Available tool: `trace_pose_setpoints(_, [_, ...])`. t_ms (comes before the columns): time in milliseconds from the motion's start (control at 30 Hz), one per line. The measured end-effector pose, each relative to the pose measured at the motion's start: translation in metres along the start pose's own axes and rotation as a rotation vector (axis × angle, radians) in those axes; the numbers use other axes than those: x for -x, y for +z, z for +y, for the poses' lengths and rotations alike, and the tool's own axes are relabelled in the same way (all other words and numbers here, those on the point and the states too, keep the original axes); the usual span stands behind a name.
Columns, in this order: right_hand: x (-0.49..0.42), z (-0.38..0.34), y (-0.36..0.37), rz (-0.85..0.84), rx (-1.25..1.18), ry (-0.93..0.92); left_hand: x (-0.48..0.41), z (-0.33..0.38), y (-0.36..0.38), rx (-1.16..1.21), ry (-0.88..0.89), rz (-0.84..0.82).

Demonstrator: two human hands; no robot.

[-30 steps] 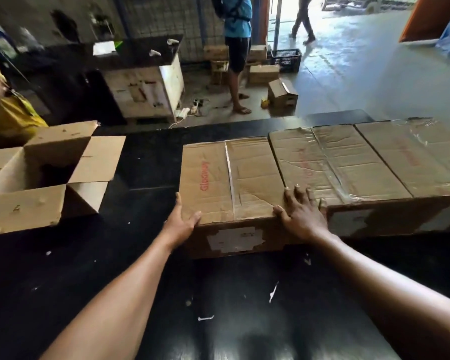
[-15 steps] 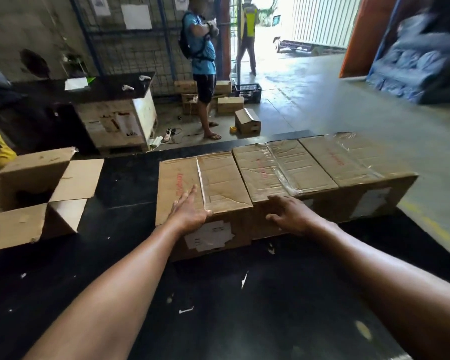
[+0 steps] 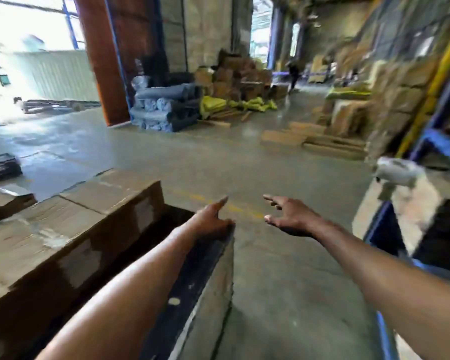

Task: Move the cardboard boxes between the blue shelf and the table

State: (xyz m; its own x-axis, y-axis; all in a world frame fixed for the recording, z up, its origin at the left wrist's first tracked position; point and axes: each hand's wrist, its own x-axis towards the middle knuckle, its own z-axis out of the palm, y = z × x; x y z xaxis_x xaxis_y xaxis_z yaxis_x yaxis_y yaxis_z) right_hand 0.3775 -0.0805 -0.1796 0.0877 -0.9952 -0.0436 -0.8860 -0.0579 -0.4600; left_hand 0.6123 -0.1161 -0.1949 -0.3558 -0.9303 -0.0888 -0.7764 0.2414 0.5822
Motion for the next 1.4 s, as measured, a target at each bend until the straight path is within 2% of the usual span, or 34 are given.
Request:
trace_pose_setpoints(133, [0.108, 0.101, -0.066, 0.283, -0.065, 0.356, -0.045, 0.134, 0.069, 0.003, 0.378, -0.194])
trace_pose_setpoints(267, [0.254, 0.133, -0.087, 0.501, -0.129, 0.68, -0.017, 0.257, 0.143, 0.005, 0.731, -0.41])
trace_pose_setpoints(433, [0.419, 0.1, -0.072, 0.836, -0.071, 0.975, 0.087, 0.37, 0.217, -0.037, 1.109, -0.629])
trace_pose_setpoints(633, [0.59, -0.008, -0.08, 1.175, 0.159, 1.241, 0.258, 0.463, 0.247, 0.158, 1.46, -0.783])
trace_pose_setpoints(700, [0.637, -0.045, -0.088, 1.356, 0.275, 1.293, 0.314, 0.486, 0.246, 0.32, 1.481, -0.863])
trace_pose_setpoints(800, [0.691, -0.09, -0.103, 1.593, 0.58, 1.36, 0.38, 0.515, 0.243, 0.566, 1.424, -0.936])
trace_pose_setpoints(900, [0.739, -0.107, -0.112, 1.647, 0.751, 1.495, 0.423, 0.54, 0.242, 0.7, 1.314, -1.032])
trace_pose_setpoints(1000, [0.788, -0.09, -0.117, 1.65, 0.689, 1.698, 0.446, 0.566, 0.248, 0.765, 1.188, -1.142])
trace_pose_setpoints(1133, [0.819, -0.054, -0.119, 1.877, 0.428, 1.806, 0.452, 0.59, 0.258, 0.72, 1.013, -1.281])
trace_pose_setpoints(1267, [0.813, -0.05, -0.124, 2.078, 0.412, 1.75, 0.452, 0.595, 0.259, 0.7, 0.953, -1.379])
trace_pose_setpoints(1333, [0.814, -0.061, -0.133, 2.283, 0.267, 1.657, 0.45, 0.598, 0.254, 0.692, 0.945, -1.376])
trace_pose_setpoints(1400, [0.815, -0.072, -0.134, 2.412, 0.106, 1.564, 0.447, 0.599, 0.248, 0.675, 0.95, -1.358])
